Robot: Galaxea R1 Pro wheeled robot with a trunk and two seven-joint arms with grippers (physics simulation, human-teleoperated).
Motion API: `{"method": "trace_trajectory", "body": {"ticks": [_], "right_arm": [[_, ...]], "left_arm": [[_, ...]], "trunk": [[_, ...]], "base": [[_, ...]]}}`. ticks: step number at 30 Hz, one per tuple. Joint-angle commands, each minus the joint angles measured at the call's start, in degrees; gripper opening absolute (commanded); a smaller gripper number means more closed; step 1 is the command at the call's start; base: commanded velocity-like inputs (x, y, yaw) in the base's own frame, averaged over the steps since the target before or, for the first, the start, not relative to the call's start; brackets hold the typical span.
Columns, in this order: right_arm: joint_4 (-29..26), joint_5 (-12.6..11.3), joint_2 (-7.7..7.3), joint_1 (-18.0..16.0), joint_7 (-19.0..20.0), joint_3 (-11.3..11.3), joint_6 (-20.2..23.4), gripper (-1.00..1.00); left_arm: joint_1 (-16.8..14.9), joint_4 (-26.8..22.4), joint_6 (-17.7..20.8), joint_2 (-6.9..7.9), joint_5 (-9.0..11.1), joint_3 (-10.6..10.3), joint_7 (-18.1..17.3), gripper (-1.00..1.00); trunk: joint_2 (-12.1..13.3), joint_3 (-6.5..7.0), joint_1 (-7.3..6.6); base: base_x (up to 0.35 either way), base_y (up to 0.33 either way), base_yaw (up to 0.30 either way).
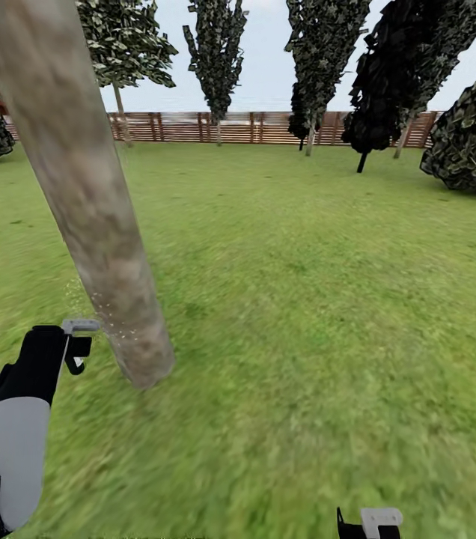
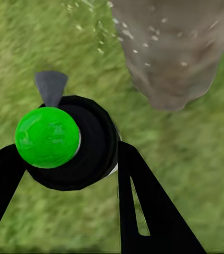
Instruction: In the garden, pick up the pesticide atomizer on the floor and spray pesticide onto both trees until each tree trunk is fully covered.
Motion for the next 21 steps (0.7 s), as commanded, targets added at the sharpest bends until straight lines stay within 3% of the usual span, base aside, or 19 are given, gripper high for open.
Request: {"method": "trace_trajectory", "body": {"ticks": [1,4,12,21], "right_arm": [[0.0,0.0,0.00,0.0,0.0,0.0,0.0,1.00],[0.0,0.0,0.00,0.0,0.1,0.0,0.0,1.00],[0.1,0.1,-0.09,0.0,0.0,-0.1,0.0,1.00],[0.1,0.1,-0.09,0.0,0.0,-0.1,0.0,1.00]], "left_arm": [[0.0,0.2,-0.1,-0.40,-0.4,-0.1,0.0,-1.00],[0.0,0.2,-0.1,-0.91,-0.3,-0.2,0.0,-1.00],[-0.2,-0.2,0.0,-2.00,-0.3,-1.0,0.1,-1.00],[-0.3,-0.3,0.0,-2.19,-0.4,-1.0,0.1,-1.00]], "trunk": [[0.0,0.00,0.00],[0.0,0.00,0.00],[0.0,0.00,0.00],[0.0,0.00,0.00]], "base": [[0.000,0.000,0.273],[0.058,-0.124,0.188],[0.032,-0.263,0.009],[0.000,-0.275,0.000]]}}
